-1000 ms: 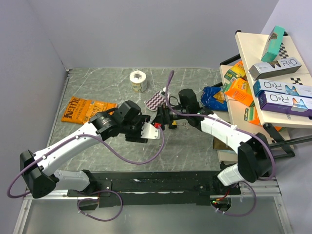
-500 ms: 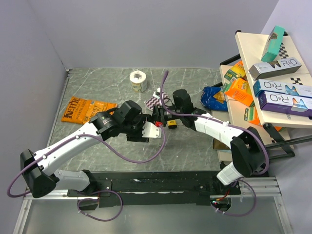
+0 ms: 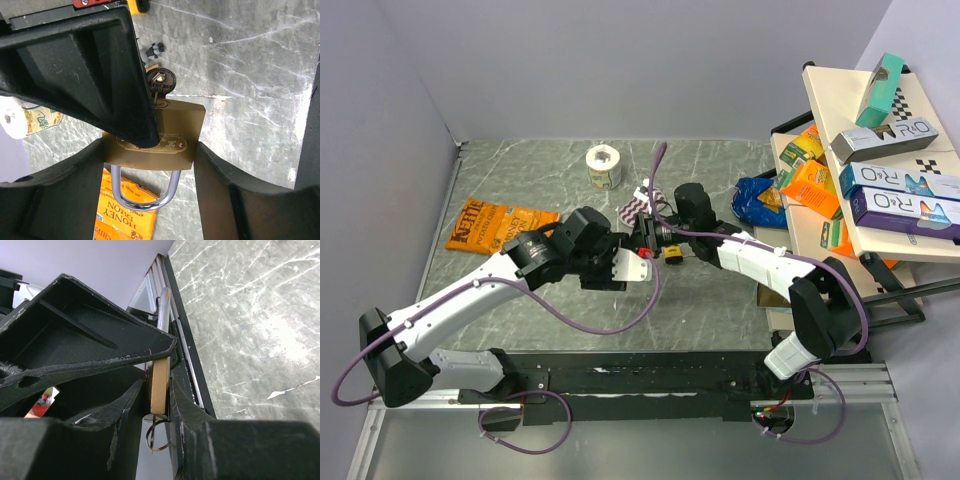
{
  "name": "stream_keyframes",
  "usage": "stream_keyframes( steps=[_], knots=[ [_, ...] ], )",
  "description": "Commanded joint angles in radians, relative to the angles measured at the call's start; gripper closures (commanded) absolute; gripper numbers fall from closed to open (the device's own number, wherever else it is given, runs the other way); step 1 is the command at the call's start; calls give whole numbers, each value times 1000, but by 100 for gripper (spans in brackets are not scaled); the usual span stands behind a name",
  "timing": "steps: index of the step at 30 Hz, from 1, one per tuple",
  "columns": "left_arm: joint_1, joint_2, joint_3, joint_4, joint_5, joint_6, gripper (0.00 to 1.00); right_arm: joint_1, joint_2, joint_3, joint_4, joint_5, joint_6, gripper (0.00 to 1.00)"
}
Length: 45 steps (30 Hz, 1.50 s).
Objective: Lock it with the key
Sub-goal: Pick up the lock from the center of the board.
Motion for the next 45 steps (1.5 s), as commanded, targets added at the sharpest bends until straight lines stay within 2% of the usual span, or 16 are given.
stream_keyframes(
  steps=[1, 2, 3, 6, 8, 10, 14, 18, 22, 25, 29, 30, 32, 36, 39, 45],
  knots=[
    [2, -44, -17, 134, -65, -39, 84, 3, -3, -4, 83, -85, 27, 100],
    [8, -53, -21, 135, -76, -39, 79, 1, -6, -6, 83, -88, 29, 100],
    [14, -55, -26, 135, -77, -50, 62, 0, -7, -15, 94, -90, 40, 100],
    [57, -72, -24, 131, -70, -91, 33, -23, -18, -23, 88, -85, 38, 100],
    [108, -83, -15, 120, -47, -122, 26, -41, -27, -32, 98, -79, 44, 100],
    [143, -92, -3, 97, -18, -163, 14, -54, -33, -42, 109, -79, 51, 100],
    [265, -122, 25, 51, 130, -261, 10, -63, -52, -27, 69, -73, 6, 100],
    [352, -152, 31, 46, 269, -437, 7, -83, -73, 11, 28, -76, -49, 100],
    [499, -182, 34, 91, 537, -628, 7, -110, -113, 49, -49, -79, -118, 100],
    [617, -196, 2, 193, 740, -830, 7, -118, -141, 76, -52, -87, -141, 100],
    [743, -204, -75, 402, 883, -1112, 8, -120, -185, 74, -15, -93, -147, 100],
    [767, -201, -107, 483, 909, -1154, 8, -120, -196, 70, -8, -98, -149, 100],
    [812, -184, -133, 537, 991, -1212, 10, -123, -231, 59, 17, -125, -149, 100],
    [812, -176, -176, 568, 1131, -1137, 15, -123, -293, 25, 115, -179, -131, 100],
    [794, -223, -196, 568, 1185, -1102, 17, -121, -325, 39, 62, -199, -202, 100],
    [697, -264, -172, 376, 1182, -941, 16, -123, -342, 83, -1, -206, -325, 100]
  ],
)
